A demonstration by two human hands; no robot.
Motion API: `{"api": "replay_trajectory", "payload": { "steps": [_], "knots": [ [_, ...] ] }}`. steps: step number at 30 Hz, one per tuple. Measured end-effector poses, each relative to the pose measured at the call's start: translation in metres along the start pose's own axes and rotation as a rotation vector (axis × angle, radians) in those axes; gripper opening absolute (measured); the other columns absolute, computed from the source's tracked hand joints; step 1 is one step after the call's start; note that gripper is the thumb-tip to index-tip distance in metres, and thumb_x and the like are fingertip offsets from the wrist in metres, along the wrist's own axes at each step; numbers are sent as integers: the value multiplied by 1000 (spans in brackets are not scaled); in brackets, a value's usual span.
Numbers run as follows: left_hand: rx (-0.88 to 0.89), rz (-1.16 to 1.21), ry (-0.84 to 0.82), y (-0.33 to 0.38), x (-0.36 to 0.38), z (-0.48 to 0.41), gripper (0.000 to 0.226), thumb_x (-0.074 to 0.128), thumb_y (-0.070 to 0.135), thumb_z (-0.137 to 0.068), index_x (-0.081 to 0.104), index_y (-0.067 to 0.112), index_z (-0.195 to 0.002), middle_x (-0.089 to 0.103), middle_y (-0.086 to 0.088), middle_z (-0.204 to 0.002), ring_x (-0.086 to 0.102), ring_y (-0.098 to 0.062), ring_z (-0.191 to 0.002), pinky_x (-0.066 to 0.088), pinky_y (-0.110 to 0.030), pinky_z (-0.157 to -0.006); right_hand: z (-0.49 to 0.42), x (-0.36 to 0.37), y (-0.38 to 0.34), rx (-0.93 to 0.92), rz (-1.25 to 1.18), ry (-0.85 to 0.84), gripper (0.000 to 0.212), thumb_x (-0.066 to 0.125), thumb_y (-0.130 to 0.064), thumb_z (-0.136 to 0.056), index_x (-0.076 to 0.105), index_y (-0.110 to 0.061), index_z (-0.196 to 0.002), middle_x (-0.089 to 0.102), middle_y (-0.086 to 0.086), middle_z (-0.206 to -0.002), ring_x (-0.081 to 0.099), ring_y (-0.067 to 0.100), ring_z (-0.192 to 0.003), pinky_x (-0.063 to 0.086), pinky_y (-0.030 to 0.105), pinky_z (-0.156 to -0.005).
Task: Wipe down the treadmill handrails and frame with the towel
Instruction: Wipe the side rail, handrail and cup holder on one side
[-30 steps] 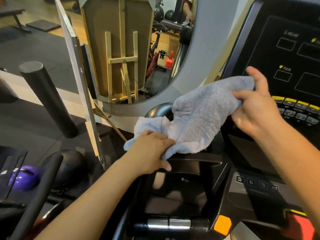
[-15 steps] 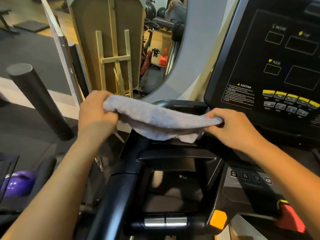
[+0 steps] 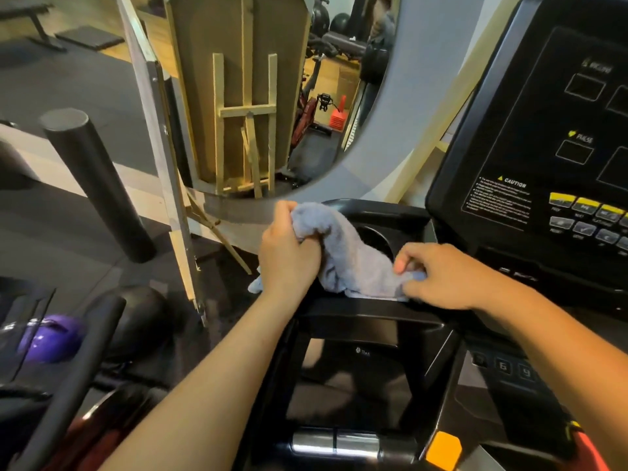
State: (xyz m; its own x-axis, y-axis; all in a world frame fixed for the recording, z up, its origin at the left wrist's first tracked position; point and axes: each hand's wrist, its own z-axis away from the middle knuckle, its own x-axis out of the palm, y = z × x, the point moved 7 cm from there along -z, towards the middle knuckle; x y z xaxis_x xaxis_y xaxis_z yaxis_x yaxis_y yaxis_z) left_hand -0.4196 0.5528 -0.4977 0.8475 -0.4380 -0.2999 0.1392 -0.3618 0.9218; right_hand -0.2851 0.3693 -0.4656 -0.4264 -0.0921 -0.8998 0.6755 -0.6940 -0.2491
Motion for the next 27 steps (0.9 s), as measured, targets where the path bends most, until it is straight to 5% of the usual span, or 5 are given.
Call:
{"api": "replay_trajectory", "payload": {
  "steps": [9,13,19,22,27],
  "knots": [
    [5,50,-41,-14,8,-10,11,57,16,-91,52,21,-99,63,7,-83,61,-13,-79,53,-46,-74,-16,21,-37,-53,-238,-391,31,56,-30,-82,52,-21,-53,47,-10,-52,43,11,-60,40,36,-74],
    [-4,3,-69,-11,17,-23,8,55,19,-91,51,19,-98,60,6,-82,58,-17,-79,52,-47,-74,-13,46,-55,-108,-479,-318,30,60,-34,-83,48,-18,-61,41,-4,-66,40,12,-66,33,34,-71],
    [90,13,-72,-8,16,-22,13,55,17,-88,52,15,-101,64,-4,-85,60,-22,-80,52,-48,-73,-20,32,-76,-97,3,119,54,59,-77,-69,63,-26,-86,64,-12,-81,62,7,-78,48,25,-64],
    [73,51,-63,-13,14,-23,14,55,18,-89,53,17,-103,65,-3,-87,62,-21,-82,53,-48,-75,-23,40,-73,-108,-41,184,34,64,-57,-81,59,-27,-95,60,-6,-99,59,17,-94,42,30,-73],
    [113,72,-146,-12,14,-20,13,56,23,-89,51,21,-101,64,0,-89,63,-17,-85,54,-49,-77,-4,5,-1,-32,56,67,23,74,-33,-78,52,-28,-74,56,-9,-75,61,23,-85,37,29,-64]
  ]
}}
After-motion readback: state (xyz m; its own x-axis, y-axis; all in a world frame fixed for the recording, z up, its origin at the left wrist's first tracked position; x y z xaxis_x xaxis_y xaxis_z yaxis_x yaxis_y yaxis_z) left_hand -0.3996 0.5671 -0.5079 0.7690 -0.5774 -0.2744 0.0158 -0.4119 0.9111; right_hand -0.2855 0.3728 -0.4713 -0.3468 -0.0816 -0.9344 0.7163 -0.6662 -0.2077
